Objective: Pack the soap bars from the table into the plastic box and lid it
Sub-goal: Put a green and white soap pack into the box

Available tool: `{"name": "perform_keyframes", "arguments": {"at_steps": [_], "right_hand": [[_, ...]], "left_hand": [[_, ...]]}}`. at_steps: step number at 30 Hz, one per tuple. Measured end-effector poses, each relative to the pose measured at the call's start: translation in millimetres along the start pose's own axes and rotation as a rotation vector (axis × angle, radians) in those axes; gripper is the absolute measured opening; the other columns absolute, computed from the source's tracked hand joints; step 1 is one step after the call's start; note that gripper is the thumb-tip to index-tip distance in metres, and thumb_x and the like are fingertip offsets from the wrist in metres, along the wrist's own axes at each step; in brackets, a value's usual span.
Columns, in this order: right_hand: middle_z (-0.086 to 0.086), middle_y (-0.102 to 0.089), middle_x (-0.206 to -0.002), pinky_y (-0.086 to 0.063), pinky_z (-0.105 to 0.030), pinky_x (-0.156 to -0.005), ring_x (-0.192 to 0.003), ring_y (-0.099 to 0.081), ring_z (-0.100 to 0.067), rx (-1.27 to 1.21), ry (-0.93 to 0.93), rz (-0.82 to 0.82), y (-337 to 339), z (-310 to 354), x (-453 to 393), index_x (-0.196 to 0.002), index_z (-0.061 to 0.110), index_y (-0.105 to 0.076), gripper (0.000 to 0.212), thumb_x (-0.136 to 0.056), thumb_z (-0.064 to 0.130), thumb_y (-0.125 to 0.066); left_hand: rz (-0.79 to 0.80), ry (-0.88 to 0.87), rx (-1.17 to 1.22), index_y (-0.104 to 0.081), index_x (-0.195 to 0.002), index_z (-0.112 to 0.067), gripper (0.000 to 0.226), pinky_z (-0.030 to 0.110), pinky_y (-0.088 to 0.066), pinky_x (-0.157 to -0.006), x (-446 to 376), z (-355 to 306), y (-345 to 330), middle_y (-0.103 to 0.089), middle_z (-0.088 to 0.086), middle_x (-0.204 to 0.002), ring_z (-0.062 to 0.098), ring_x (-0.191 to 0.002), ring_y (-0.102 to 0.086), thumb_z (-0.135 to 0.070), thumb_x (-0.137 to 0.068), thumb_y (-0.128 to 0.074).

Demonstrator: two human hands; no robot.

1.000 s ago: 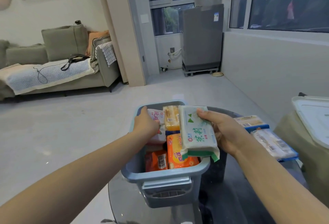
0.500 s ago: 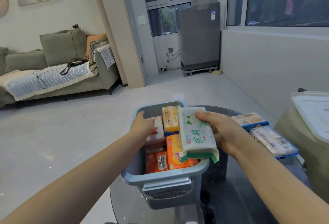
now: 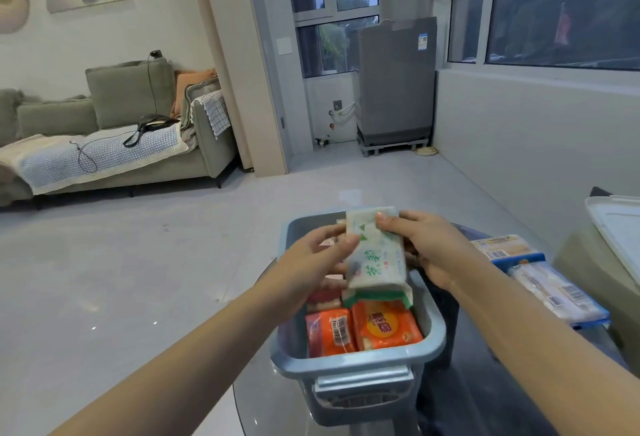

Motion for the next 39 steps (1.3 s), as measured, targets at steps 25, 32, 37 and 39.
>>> {"name": "perform_keyframes", "arguments": {"at_steps": [25, 32, 37, 39], "right_hand": [[0.000, -0.057, -0.056, -0.044, -0.030, -0.045, -0.046, -0.050, -0.013, 1.045, 0.179, -0.071, -77, -5, -49, -0.083, 0.006, -0.071, 0.032, -0.080, 0.037, -0.065], [-0.005, -0.054, -0.133, -0.041, -0.037, -0.095, -0.121, -0.044, -0.027, 1.305, 0.214, -0.008, -71, -12, -55, -0.130, 0.028, -0.053, 0.055, -0.082, 0.054, -0.056], [-0.002, -0.027, -0.148, -0.021, -0.046, -0.107, -0.136, -0.015, -0.030, 1.366, 0.167, 0.193, -63, -21, -51, -0.144, 0.036, -0.027, 0.076, -0.078, 0.068, -0.047], [0.000, -0.031, -0.146, -0.022, -0.046, -0.106, -0.135, -0.018, -0.028, 1.365, 0.218, 0.185, -60, -21, -48, -0.143, 0.036, -0.029, 0.074, -0.079, 0.064, -0.052]], "left_hand": [[-0.578, -0.079, -0.359, -0.069, -0.105, -0.003, 0.034, 0.037, -0.058, -0.074, -26, 33, 64, -0.066, 0.020, -0.109, 0.030, -0.095, -0.066, -0.024, -0.079, -0.074], [-0.621, -0.040, -0.470, -0.061, -0.110, -0.013, 0.035, 0.026, -0.048, -0.077, -25, 34, 57, -0.044, 0.011, -0.130, 0.023, -0.115, -0.049, -0.027, -0.080, -0.072], [-0.585, 0.002, -0.398, -0.055, -0.115, -0.019, 0.033, 0.030, -0.056, -0.078, -22, 37, 55, -0.043, 0.011, -0.132, 0.025, -0.114, -0.051, -0.027, -0.085, -0.067], [-0.542, 0.003, -0.335, -0.053, -0.118, -0.021, 0.032, 0.015, -0.055, -0.057, -20, 38, 53, -0.044, 0.010, -0.135, 0.018, -0.102, -0.053, -0.026, -0.088, -0.063]]}}
Point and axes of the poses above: each hand's wrist, its own x-axis away from the middle knuckle, its own y-axis out of the back of the hand, z = x × y, the point moved 2 cm from there along -x, towards the middle knuckle
